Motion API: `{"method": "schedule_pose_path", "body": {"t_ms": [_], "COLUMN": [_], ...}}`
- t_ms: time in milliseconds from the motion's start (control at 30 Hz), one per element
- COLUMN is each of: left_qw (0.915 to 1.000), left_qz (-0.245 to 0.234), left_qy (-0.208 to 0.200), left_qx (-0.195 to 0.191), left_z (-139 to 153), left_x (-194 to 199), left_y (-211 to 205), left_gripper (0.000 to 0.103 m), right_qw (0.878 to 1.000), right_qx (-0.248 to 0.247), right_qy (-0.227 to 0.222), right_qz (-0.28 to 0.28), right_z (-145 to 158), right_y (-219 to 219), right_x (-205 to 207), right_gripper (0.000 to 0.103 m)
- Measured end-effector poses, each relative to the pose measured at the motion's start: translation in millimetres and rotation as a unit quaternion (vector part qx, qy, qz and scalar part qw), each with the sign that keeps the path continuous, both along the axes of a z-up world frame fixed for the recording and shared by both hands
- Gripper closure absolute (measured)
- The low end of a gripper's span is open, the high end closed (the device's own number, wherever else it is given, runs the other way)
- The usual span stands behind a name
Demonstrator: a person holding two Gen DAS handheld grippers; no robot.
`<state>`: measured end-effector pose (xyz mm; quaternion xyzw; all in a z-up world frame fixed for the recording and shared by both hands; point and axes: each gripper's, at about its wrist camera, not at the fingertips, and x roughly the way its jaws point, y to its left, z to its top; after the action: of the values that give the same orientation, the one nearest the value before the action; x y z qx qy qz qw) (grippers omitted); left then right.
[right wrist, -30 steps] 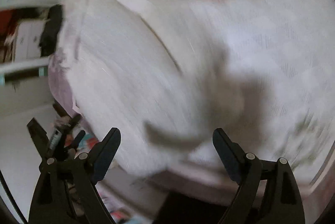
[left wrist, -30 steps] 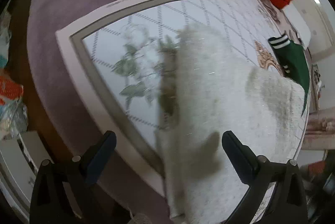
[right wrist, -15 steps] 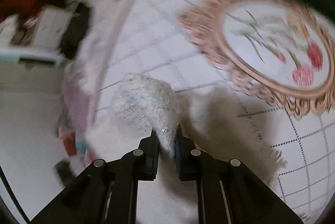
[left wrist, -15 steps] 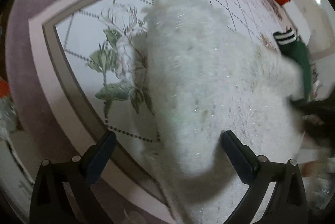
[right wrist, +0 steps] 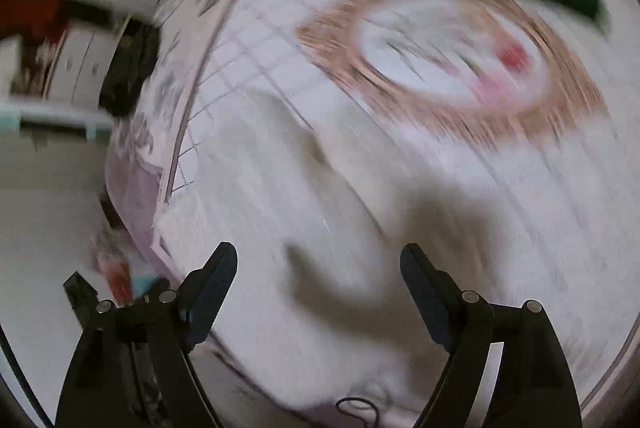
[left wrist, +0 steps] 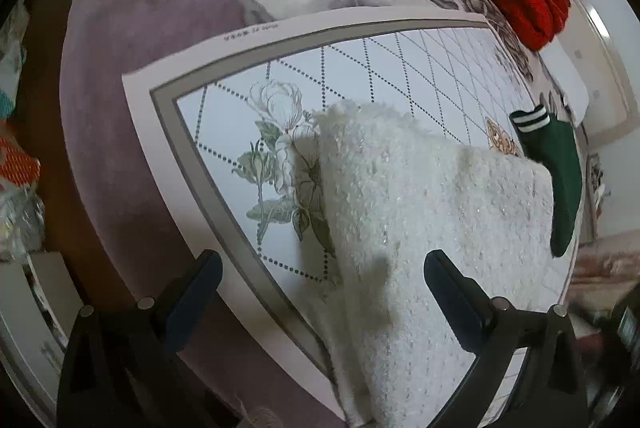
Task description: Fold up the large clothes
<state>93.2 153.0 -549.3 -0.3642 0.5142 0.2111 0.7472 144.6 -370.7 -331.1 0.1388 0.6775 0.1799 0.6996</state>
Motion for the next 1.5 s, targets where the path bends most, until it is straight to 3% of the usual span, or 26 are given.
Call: {"method": "schedule_pose_path", "body": {"t_ms": [67,167,267,333,367,400,467,567,733,867,933,1000,1100,1233,1367,1500], "left_qw": [0.9997,0.9978,0.9953,0.9936,0.9925,0.9916,0.9885,0.9848,0.983,0.984,0.9825,0.9798,0.9763,0.9727,0.966,0.9689], "left_qz": [-0.02,-0.052,-0.079,-0.091,-0.099,-0.105,-0.125,-0.148,-0.17,-0.168,-0.173,-0.177,-0.17,-0.135,-0.095,-0.087], "left_qy": [0.011,0.022,0.027,0.033,0.035,0.036,0.04,0.042,0.034,0.032,0.033,0.04,0.047,0.048,0.054,0.041], "left_qx": [0.013,0.035,0.051,0.058,0.063,0.067,0.076,0.08,0.06,0.051,0.062,0.084,0.125,0.182,0.235,0.228], "left_z": [-1.4,-3.1,-0.7,1.1,2.2,3.6,5.3,8.9,13.5,12.4,13.9,18.6,33.1,62.9,86.1,78.9], "left_x": [8.6,24.2,37.8,40.9,43.1,43.9,48.0,52.5,62.7,79.9,89.3,99.5,109.9,113.9,118.1,130.2], "left_y": [-3.5,-7.1,-11.7,-13.2,-14.7,-16.2,-20.8,-28.1,-41.7,-54.1,-58.8,-59.9,-49.4,-16.1,7.7,12.1], "left_gripper": [0.0,0.0,0.0,0.0,0.0,0.0,0.0,0.0,0.0,0.0,0.0,0.0,0.0,0.0,0.0,0.0], "right_qw": [0.998,0.991,0.958,0.936,0.937,0.938,0.942,0.953,0.976,0.987,0.99,0.993,0.998,0.994,0.987,0.983], "right_qx": [0.027,0.067,0.193,0.267,0.267,0.267,0.258,0.23,0.146,0.091,0.073,0.053,0.014,0.033,-0.049,-0.083], "right_qy": [0.026,0.092,0.175,0.186,0.178,0.164,0.157,0.154,0.148,0.124,0.115,0.101,0.042,0.002,-0.039,-0.06], "right_qz": [-0.051,-0.077,-0.12,-0.134,-0.139,-0.145,-0.144,-0.123,-0.064,-0.034,-0.037,-0.033,-0.038,-0.102,-0.149,-0.155], "right_z": [-22.0,-81.5,-152.3,-174.8,-176.7,-174.8,-165.3,-144.3,-128.1,-116.2,-107.2,-93.8,-60.7,-20.1,18.4,25.9], "right_y": [-35.3,-46.0,-34.6,-22.3,-19.5,-15.3,-14.7,-25.4,-58.6,-60.3,-59.7,-57.8,-72.6,-117.8,-167.7,-200.6], "right_x": [-33.4,-60.0,-69.9,-66.8,-64.6,-60.6,-53.0,-33.7,37.4,92.2,101.5,99.5,77.5,54.4,45.7,28.6], "right_gripper": [0.008,0.008,0.008,0.008,0.01,0.023,0.04,0.044,0.04,0.02,0.017,0.017,0.017,0.011,0.011,0.011]}}
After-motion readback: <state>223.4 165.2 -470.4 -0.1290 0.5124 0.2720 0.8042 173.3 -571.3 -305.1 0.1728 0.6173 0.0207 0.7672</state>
